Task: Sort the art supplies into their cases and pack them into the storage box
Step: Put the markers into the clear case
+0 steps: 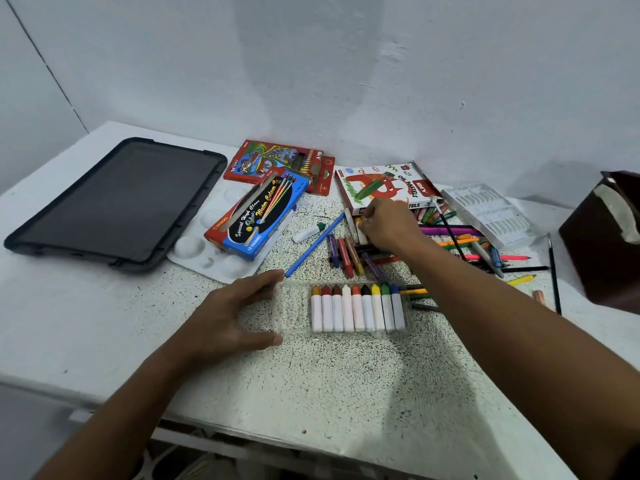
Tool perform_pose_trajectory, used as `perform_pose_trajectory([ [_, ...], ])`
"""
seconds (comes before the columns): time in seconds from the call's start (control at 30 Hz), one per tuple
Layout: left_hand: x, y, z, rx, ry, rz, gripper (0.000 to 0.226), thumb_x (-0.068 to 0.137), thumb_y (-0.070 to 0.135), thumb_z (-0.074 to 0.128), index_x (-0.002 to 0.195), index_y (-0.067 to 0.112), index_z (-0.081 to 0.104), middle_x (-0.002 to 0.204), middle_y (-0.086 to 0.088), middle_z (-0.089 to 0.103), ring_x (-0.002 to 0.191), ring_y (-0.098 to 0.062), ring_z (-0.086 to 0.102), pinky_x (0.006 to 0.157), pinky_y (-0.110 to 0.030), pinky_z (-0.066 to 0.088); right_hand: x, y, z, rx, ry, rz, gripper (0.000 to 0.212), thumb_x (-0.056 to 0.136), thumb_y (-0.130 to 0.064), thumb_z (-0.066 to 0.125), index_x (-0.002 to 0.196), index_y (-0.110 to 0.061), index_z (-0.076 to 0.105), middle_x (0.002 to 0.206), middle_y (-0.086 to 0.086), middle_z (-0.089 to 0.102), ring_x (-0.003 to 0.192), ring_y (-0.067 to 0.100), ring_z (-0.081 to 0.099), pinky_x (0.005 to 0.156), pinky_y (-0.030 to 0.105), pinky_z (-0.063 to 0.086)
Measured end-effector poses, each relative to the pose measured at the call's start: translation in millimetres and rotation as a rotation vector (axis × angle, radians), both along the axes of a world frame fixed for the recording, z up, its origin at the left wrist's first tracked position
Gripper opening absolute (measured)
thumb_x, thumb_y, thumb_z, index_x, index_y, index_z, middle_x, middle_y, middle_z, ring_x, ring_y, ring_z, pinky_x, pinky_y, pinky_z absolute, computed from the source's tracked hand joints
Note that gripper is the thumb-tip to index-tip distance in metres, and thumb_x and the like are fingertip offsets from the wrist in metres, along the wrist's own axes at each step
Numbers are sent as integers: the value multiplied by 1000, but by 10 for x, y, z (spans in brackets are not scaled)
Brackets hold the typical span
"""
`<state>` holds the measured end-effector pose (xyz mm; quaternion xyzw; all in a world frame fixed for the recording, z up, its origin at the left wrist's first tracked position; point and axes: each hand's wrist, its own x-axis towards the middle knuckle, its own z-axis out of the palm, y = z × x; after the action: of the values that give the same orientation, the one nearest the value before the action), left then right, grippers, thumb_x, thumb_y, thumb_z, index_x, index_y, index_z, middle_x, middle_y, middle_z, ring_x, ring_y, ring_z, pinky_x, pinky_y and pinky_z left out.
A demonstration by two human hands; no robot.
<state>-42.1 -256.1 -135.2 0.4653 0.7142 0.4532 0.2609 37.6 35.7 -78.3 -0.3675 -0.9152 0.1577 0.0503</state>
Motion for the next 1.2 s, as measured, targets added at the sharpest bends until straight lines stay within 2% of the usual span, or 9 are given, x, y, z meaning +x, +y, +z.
perform_pose_trajectory([
  [0.17,1,-4,7,-8,5,9,90,53,54,84,133,55,42,135,26,53,123,4,52,104,-15,40,-68,-22,-38,-24,1,3,27,88,-30,67,92,-3,69,87,14,69,77,28,65,73,39,56],
  [0.27,-1,-5,12,-21,22,12,91,53,55,84,134,55,42,136,24,54,122,6,52,105,-18,40,-97,-33,-49,-24,1,-5,26,87,-28,67,91,-2,70,83,13,69,74,27,65,70,34,55],
  [0.43,-11,-11,15,-35,39,16,90,54,54,84,135,51,44,134,21,55,122,5,52,105,-17,40,-141,-55,-50,-23,-17,-17,20,86,-14,65,100,-1,69,90,14,70,75,27,64,71,34,56],
  [0.57,-10,-6,20,-33,38,18,89,54,53,84,135,45,49,133,22,56,121,6,52,103,-12,39,-153,-75,-40,-55,-10,-20,19,83,-8,64,99,0,70,103,13,70,84,27,65,77,38,57],
  [0.67,-5,-3,20,-25,22,24,89,54,52,84,135,48,47,133,20,56,122,5,52,103,-14,39,-160,-103,-9,-57,-25,-15,20,82,-4,62,99,-1,70,104,14,70,89,29,65,80,39,57],
  [0.83,5,-12,19,-15,4,22,90,53,51,85,134,50,45,133,17,57,122,3,53,104,-15,40,-176,-185,29,-54,-77,3,26,86,-5,58,111,-1,66,110,17,66,97,31,63,75,31,51],
  [1.0,3,-4,12,-13,-5,25,88,54,49,85,134,48,48,132,16,58,122,2,53,104,-17,40,-177,-203,83,-118,-78,-6,29,92,-11,56,117,4,61,113,20,63,100,33,60,86,41,53],
  [1.07,10,-6,20,-13,-10,27,87,54,48,85,134,43,51,131,17,59,121,2,54,103,-15,40,-165,-204,81,-130,-73,-7,31,91,-15,59,116,3,62,114,19,63,102,33,60,88,42,53],
  [1.2,20,-9,29,-12,-15,32,87,53,47,85,133,40,52,129,15,60,120,3,54,101,-10,39,-128,-138,196,-117,-23,-8,28,90,-24,64,105,-1,68,103,12,68,91,25,64,83,38,54],
])
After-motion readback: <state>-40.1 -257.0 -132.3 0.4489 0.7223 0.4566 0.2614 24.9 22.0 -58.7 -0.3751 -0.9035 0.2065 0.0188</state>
